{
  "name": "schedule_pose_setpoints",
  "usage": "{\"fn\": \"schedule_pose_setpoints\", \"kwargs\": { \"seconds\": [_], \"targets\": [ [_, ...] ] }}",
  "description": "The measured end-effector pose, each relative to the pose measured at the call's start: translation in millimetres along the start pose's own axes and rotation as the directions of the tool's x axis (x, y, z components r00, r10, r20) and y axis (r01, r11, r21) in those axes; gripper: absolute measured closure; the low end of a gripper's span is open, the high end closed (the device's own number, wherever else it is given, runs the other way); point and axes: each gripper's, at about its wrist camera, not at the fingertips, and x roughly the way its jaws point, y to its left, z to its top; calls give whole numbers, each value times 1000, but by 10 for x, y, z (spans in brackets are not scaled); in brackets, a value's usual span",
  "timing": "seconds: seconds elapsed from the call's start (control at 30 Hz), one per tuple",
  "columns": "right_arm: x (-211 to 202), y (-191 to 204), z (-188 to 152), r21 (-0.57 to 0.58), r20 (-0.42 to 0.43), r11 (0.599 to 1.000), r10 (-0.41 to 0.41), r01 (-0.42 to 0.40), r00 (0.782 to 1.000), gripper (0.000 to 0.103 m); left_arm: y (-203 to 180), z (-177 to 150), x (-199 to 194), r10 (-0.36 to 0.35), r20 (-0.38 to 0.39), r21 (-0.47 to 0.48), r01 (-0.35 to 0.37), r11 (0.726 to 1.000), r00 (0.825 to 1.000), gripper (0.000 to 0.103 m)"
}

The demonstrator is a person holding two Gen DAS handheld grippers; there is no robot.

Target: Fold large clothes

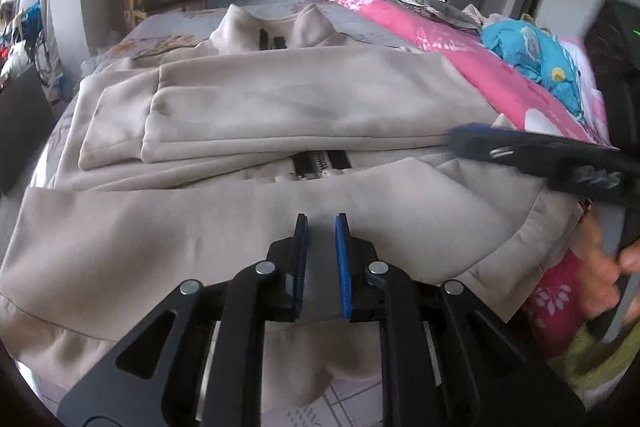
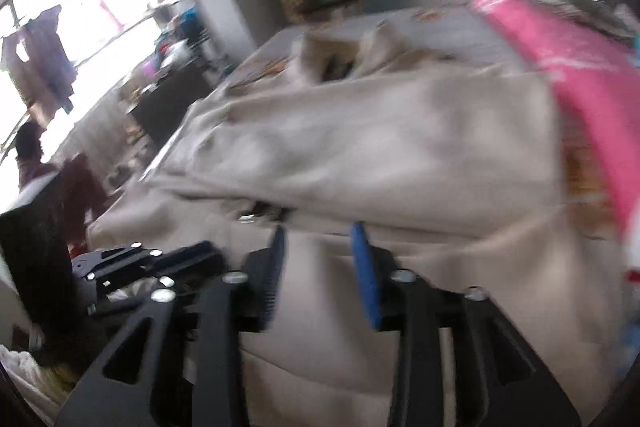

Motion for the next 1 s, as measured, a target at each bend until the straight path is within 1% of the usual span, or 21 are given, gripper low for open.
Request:
{"fn": "schedule_pose_setpoints", "kwargs": {
  "seconds": [0.07, 0.13, 0.23, 0.33, 0.37, 0.4, 0.43, 0.47, 0.5, 0.53, 0.6, 0.63, 0.7, 0.77, 0.8, 0.87, 0.97, 1.0],
  "targets": [
    [-105, -142, -46, -26, -19, 996, -84, 84, 996, 57, 21, -5, 9, 3, -1, -2, -3, 1000, 1000, 90],
    [-83, -231, -108, -62, -70, 987, -154, 150, 986, 56, 17, -5, 7, 6, -1, 2, -6, 1000, 1000, 90],
    [38, -261, -186, -96, -134, 980, -187, 175, 973, 56, 6, -5, -6, 25, -1, 22, -25, 999, 1000, 90],
    [101, -181, -210, -171, -128, 960, -244, 221, 961, 56, -18, -1, -7, 43, 0, 38, -43, 998, 999, 89],
    [105, -183, -211, -175, -130, 959, -247, 223, 960, 63, -18, -1, -7, 45, 1, 39, -45, 998, 999, 89],
    [109, -191, -205, -167, -136, 963, -233, 210, 963, 78, -22, -6, -12, 46, 1, 39, -46, 998, 999, 89],
    [109, -207, -194, -155, -141, 970, -210, 188, 967, 86, -23, -10, -16, 46, 3, 38, -46, 998, 999, 89],
    [98, -213, -191, -157, -136, 967, -223, 202, 965, 95, -22, -13, -17, 45, 6, 38, -45, 998, 999, 89],
    [94, -221, -182, -155, -133, 966, -229, 208, 964, 97, -23, -15, -17, 45, 8, 37, -45, 998, 999, 89],
    [85, -238, -175, -141, -128, 969, -222, 204, 967, 97, -19, -19, -20, 44, 12, 35, -44, 998, 999, 89],
    [57, -217, -155, -133, -103, 966, -234, 220, 967, 99, -16, -18, -18, 44, 11, 35, -44, 998, 999, 89],
    [1, -205, -131, -125, -71, 964, -243, 233, 967, 99, -13, -17, -15, 47, 10, 34, -47, 998, 999, 89],
    [-59, -206, -86, -104, -34, 965, -246, 241, 969, 99, -7, -14, -4, 52, 10, 31, -53, 998, 999, 89],
    [0, -225, -87, -98, -37, 962, -260, 255, 965, 99, -22, -22, 1, 63, 13, 37, -64, 997, 998, 88],
    [102, -250, -130, -107, -58, 957, -275, 268, 960, 99, -35, -25, 3, 70, 16, 43, -71, 997, 997, 88],
    [139, -246, -172, -122, -30, 951, -289, 283, 957, 99, -53, -15, 16, 80, 20, 50, -81, 995, 997, 88],
    [74, -265, -155, -106, -19, 953, -288, 285, 957, 96, -63, -10, 15, 85, 25, 52, -86, 995, 996, 88],
    [16, -271, -148, -96, -9, 954, -288, 286, 958, 91, -62, -3, 17, 85, 24, 52, -86, 995, 996, 88]
  ]
}}
